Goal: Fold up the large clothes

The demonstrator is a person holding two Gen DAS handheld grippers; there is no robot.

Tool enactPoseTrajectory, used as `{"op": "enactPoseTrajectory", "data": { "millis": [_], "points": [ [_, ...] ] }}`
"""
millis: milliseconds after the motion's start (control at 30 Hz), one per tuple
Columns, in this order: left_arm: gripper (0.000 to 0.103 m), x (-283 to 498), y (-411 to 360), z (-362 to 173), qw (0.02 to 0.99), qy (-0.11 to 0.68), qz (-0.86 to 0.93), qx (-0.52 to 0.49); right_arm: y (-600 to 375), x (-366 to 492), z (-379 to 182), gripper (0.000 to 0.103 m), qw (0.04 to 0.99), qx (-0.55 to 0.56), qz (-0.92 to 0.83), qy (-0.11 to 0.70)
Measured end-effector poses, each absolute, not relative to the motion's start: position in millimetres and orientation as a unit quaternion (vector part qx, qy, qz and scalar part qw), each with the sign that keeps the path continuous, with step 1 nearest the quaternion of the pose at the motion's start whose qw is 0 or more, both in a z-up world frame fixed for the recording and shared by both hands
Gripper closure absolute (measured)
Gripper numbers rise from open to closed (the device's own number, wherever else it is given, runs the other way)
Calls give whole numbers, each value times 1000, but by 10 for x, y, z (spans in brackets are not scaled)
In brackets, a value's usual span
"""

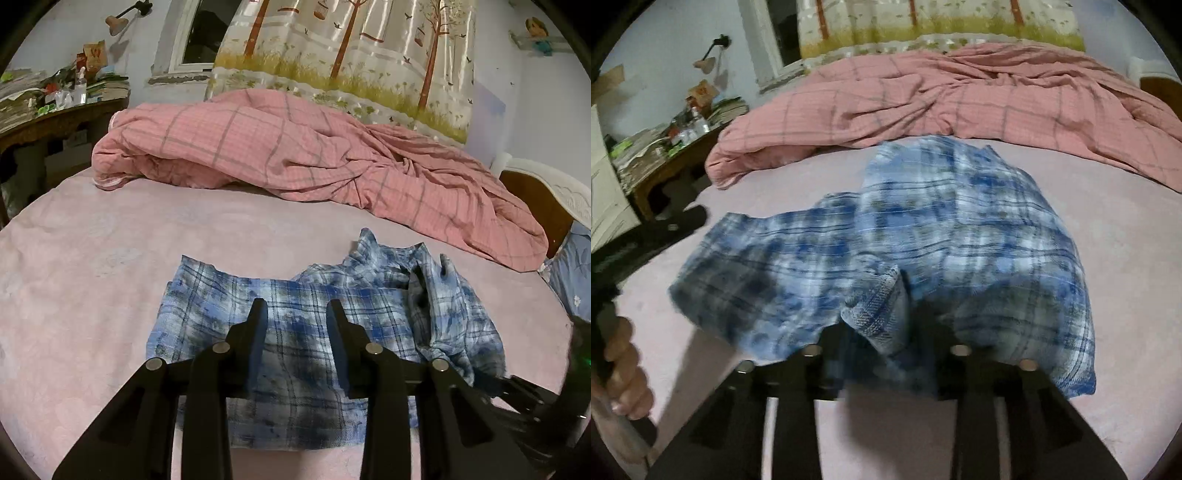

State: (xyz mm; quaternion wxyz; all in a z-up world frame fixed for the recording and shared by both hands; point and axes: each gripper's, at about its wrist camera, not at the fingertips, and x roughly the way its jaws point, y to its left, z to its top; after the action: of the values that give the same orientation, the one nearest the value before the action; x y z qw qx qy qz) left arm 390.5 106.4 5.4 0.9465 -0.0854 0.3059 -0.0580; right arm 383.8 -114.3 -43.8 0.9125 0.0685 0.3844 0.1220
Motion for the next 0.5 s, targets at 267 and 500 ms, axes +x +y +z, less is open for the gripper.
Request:
{"op": "enactPoseTrajectory", "data": {
  "millis": [267,500],
  "points": [
    [67,3897,1065,35,947,306,-52,-83,-1270,3645,68,56,936,65,106,330],
    [67,3941,1013,-41,944,317,-46,-75,-1449,4549,88,56,925,75,24,371]
  ]
}}
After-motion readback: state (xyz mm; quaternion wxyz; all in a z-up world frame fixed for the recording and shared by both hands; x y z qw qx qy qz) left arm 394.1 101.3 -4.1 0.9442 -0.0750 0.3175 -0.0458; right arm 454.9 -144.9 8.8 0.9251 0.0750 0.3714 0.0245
